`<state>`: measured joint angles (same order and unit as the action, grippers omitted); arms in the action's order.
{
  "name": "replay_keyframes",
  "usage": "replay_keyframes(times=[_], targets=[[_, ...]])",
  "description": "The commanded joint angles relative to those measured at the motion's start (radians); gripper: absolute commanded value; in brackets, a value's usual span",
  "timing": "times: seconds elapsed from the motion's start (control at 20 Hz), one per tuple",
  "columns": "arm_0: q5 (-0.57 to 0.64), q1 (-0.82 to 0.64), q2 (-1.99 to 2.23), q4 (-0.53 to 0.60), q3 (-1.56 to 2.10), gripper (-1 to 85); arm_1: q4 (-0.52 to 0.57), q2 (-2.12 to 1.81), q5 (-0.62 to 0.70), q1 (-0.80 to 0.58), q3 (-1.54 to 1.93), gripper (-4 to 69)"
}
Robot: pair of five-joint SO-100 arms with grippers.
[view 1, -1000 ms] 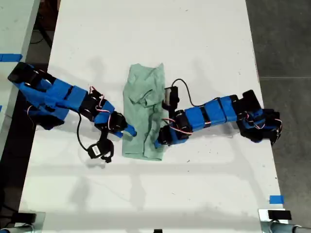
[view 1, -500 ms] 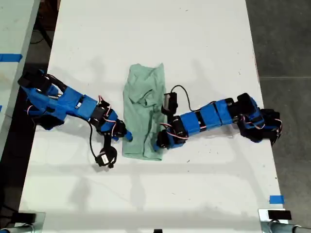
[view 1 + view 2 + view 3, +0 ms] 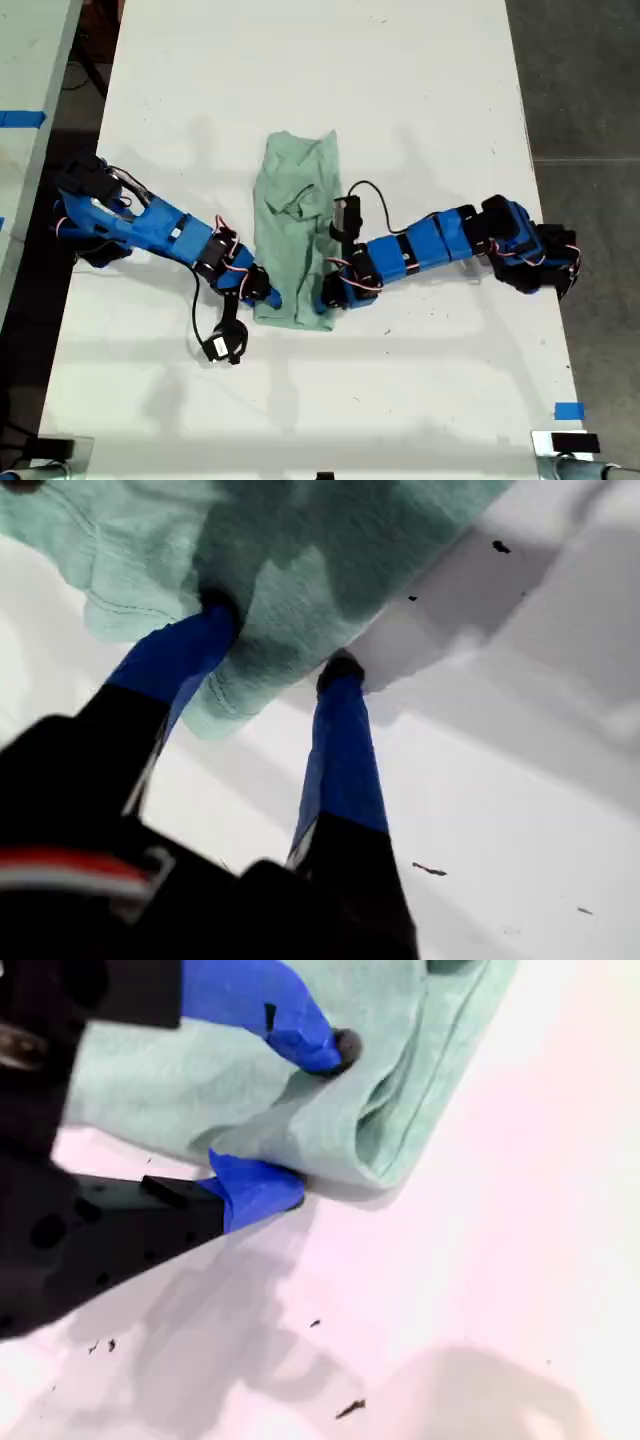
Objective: Fold t shirt
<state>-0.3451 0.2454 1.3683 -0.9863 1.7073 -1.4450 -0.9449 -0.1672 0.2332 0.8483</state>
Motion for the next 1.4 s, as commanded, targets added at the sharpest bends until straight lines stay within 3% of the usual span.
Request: replay_keyframes(times=[0.0,0.05,0.2,0.5,0.75,1.05,1.35], targets=[[0.006,0.006,-0.044,0.012,-0.123,4.2,0.009,-0.014,0.015,-0.012,-0.052,12.1],[-0.006,0.011,-0.054,0.012,-0.140,-0.1,0.014,-0.014,0.038,-0.011,-0.052,9.2],[-0.002,0.020,-0.087,-0.037,-0.218,-0.1,0.043,-0.014,0.060,-0.008,-0.048,-0.4],[0.021,0.031,-0.089,-0.190,-0.388,-0.1,-0.081,-0.072,0.075,-0.002,-0.121,-0.5],[0.086,-0.011,0.008,-0.399,-0.666,-0.1,-0.055,-0.282,0.170,-0.041,-0.114,-0.5],[0.104,-0.229,0.089,-0.637,-0.649,-0.1,0.074,-0.345,0.437,-0.301,-0.086,-0.5],[0.337,-0.584,0.221,-0.647,-0.459,-0.1,0.176,-0.344,0.612,-0.535,-0.081,-0.5]])
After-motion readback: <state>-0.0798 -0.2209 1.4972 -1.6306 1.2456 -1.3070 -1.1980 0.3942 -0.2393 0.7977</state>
